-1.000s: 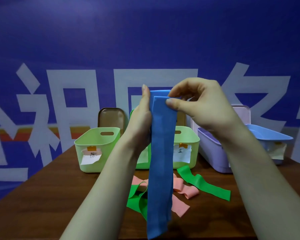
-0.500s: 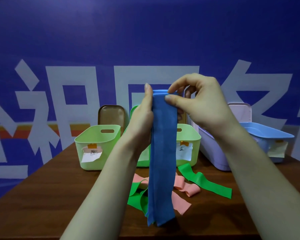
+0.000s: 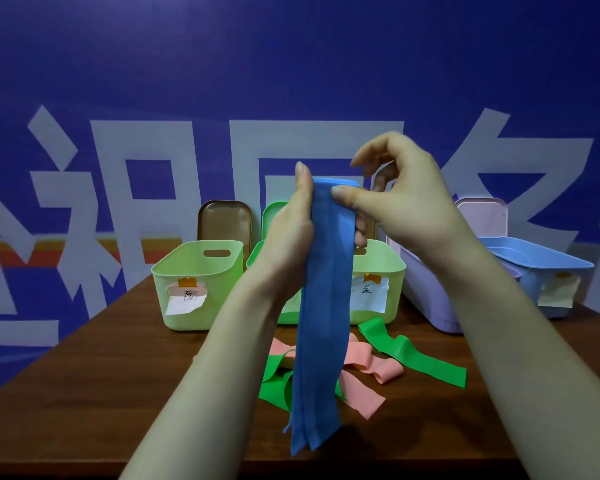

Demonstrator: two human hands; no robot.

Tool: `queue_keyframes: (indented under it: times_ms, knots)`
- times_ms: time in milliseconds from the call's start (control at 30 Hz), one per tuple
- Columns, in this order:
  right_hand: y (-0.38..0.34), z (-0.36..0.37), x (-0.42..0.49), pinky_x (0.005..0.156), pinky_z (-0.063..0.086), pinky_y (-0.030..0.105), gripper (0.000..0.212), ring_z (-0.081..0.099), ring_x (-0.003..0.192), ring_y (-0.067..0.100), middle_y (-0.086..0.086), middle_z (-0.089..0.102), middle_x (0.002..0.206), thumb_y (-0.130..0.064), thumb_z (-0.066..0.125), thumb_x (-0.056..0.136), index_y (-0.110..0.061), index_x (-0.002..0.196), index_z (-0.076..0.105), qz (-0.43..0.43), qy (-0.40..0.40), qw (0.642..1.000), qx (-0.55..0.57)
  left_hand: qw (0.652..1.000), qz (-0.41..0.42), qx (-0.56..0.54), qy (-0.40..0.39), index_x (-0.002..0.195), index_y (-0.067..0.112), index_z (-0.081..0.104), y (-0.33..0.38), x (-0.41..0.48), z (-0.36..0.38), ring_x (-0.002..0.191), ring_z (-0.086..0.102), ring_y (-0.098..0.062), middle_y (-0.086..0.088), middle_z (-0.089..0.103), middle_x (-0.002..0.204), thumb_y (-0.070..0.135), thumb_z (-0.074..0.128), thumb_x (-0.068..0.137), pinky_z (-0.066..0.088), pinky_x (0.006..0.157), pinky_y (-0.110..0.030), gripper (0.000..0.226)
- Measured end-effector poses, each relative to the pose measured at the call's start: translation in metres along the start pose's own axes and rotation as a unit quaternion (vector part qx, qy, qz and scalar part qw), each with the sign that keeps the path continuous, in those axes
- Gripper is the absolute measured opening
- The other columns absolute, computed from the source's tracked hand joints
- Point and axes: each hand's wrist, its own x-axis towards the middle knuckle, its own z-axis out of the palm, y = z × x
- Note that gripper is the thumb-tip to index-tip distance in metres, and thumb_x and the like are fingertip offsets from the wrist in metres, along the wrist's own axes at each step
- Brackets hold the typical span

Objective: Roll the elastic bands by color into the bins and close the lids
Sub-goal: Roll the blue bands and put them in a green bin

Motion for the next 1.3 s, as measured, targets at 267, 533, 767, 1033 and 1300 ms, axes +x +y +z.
queue_keyframes:
  times_ms: [267, 533, 767, 1033, 1300]
  knots:
    - [-0.003, 0.007, -0.007, 0.055, 0.054, 0.043, 0.014, 0.06, 0.043, 0.032, -0.004, 0.062, 0.051, -0.003, 0.067, 0.086, -0.006, 0.099, 0.068, 0.048, -0.09, 0.985, 0.137, 0.998, 0.012, -0.032, -0.05, 0.09, 0.005, 0.07, -0.003, 0.001, -0.009, 0.052, 0.056, -0.021, -0.014, 0.059, 0.06, 0.063, 0.018, 0.095, 0.05, 0.05, -0.023, 0.078]
    - [-0.006, 0.007, 0.004, 0.074, 0.055, 0.024, 0.012, 0.061, 0.071, 0.001, -0.008, 0.067, 0.078, -0.005, 0.07, 0.082, -0.013, 0.091, 0.073, 0.026, 0.0, 0.997, 0.078, 0.995, 0.058, 0.072, 0.044, 0.102, 0.017, 0.07, -0.01, 0.002, -0.012, 0.1, 0.067, -0.022, -0.009, 0.072, 0.102, 0.057, 0.012, 0.097, 0.049, 0.092, -0.038, 0.071]
    - [-0.009, 0.012, 0.005, 0.072, 0.057, 0.031, 0.01, 0.062, 0.074, 0.009, 0.002, 0.068, 0.079, -0.003, 0.069, 0.083, -0.012, 0.088, 0.071, 0.026, -0.014, 0.995, 0.098, 0.994, 0.083, -0.066, 0.037, 0.103, 0.014, 0.061, -0.02, 0.004, 0.004, 0.082, 0.063, -0.009, -0.004, 0.066, 0.092, 0.037, 0.028, 0.102, 0.052, 0.075, -0.021, 0.04]
    - [-0.001, 0.011, 0.009, 0.073, 0.055, 0.028, 0.009, 0.062, 0.074, 0.009, -0.004, 0.066, 0.075, -0.004, 0.07, 0.083, -0.013, 0.087, 0.07, 0.032, -0.024, 0.995, 0.096, 0.981, 0.136, 0.098, 0.1, 0.094, 0.017, 0.063, -0.013, 0.006, -0.018, 0.09, 0.063, -0.01, 0.0, 0.066, 0.094, 0.018, 0.056, 0.093, 0.049, 0.074, -0.024, 0.007]
    - [0.0, 0.01, 0.01, 0.057, 0.045, 0.011, 0.012, 0.059, 0.064, -0.002, -0.002, 0.067, 0.078, -0.01, 0.073, 0.081, -0.014, 0.093, 0.07, 0.044, -0.025, 0.99, 0.135, 0.967, 0.14, 0.204, 0.053, 0.102, 0.01, 0.068, 0.001, 0.0, -0.026, 0.083, 0.067, -0.008, -0.003, 0.072, 0.092, 0.012, 0.063, 0.09, 0.055, 0.072, -0.019, 0.013]
